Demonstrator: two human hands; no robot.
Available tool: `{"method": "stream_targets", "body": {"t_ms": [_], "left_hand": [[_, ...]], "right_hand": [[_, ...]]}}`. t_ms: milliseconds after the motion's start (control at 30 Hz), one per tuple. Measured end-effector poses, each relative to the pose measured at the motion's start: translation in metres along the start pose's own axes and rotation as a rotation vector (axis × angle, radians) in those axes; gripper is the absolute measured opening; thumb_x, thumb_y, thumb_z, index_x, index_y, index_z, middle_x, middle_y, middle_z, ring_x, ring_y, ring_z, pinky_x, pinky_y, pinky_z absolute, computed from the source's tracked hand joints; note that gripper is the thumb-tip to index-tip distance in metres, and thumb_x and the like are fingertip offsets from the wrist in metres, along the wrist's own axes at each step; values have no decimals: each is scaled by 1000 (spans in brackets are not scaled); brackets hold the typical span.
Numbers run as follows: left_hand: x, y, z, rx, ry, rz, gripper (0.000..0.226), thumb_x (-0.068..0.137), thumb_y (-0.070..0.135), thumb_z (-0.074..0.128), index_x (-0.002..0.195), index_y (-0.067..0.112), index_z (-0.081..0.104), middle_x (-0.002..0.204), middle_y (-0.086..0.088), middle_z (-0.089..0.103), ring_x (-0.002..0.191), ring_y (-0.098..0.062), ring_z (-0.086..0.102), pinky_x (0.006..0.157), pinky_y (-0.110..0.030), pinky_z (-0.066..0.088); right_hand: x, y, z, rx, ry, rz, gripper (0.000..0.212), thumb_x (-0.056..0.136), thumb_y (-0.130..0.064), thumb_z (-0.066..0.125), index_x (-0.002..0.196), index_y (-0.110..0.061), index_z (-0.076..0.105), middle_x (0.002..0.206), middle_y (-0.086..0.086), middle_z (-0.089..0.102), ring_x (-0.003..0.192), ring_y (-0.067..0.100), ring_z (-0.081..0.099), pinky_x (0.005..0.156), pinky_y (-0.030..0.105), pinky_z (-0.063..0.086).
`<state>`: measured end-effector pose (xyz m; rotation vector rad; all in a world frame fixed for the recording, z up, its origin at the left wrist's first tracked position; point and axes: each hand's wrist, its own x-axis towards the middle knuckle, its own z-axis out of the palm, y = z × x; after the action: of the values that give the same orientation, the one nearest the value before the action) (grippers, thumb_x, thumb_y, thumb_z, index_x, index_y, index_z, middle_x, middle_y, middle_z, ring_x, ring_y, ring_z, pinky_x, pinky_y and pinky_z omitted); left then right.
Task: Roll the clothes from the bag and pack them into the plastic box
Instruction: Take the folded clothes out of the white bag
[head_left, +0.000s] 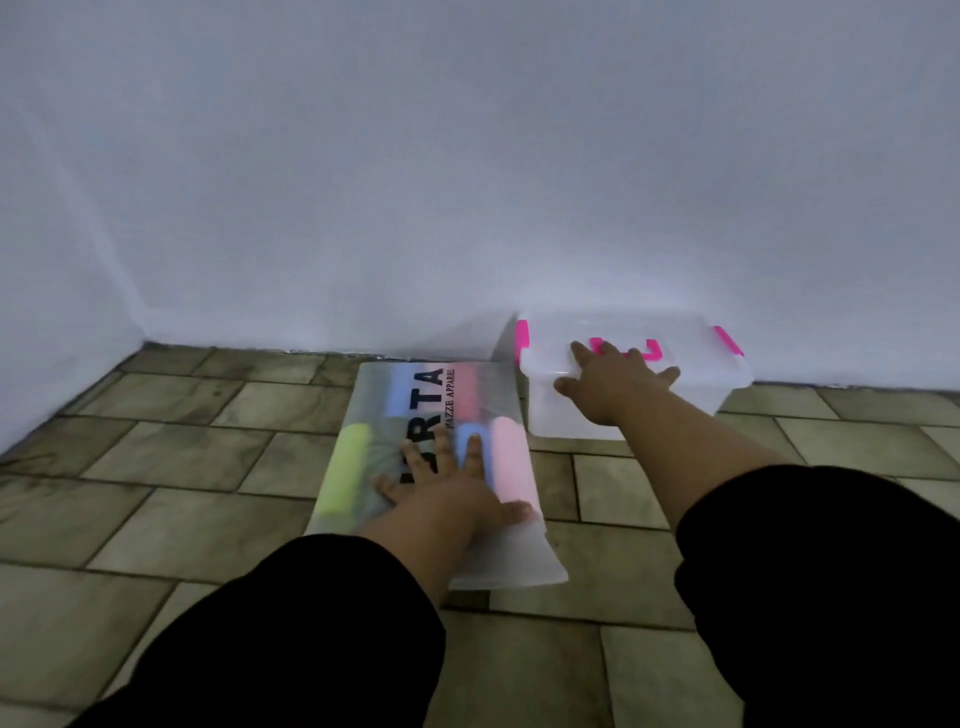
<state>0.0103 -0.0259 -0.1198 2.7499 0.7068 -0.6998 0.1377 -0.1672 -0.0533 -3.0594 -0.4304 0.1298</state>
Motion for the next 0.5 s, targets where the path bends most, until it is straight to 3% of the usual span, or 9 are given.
{"method": "stream_targets", "body": {"t_ms": [200,300,367,433,500], "left_hand": [[6,8,-17,-34,-29,24,125,62,80,57,142,35,-27,151,-11,-34,134,-51,-26,102,-75,-5],[20,-3,-36,40,62,110,112,66,84,46,146,36,-15,156,-6,-21,140,-44,-16,105,-73,-1],[34,-18,-49,104,146,131,101,71,83,38,148,35,-7,158,-1,-13,144,-37,-10,104,-73,0],[47,-36,-53,108,181,145,92,77,80,34,149,34,0,159,3,-8,145,-32,-6,105,-72,2],[54,-49,-48,93,182,144,91,77,80,32,149,34,2,159,4,-5,145,-31,-3,109,-67,8]], "right_hand": [[20,-11,0,52,54,54,73,81,-64,47,143,-33,23,152,5,26,140,36,19,103,72,9],[-1,-8,3,258,371,-24,70,76,-52,60,137,-27,36,142,7,40,132,30,34,104,54,28],[-26,-5,8,483,456,-55,53,73,-46,64,119,-25,49,120,5,55,107,24,53,83,37,43],[-56,-3,14,521,158,-2,44,71,-52,66,101,-23,53,98,3,63,85,20,60,70,32,48],[-83,-2,26,523,-316,50,45,73,-56,68,96,-20,54,86,8,69,74,23,67,62,34,56]]}}
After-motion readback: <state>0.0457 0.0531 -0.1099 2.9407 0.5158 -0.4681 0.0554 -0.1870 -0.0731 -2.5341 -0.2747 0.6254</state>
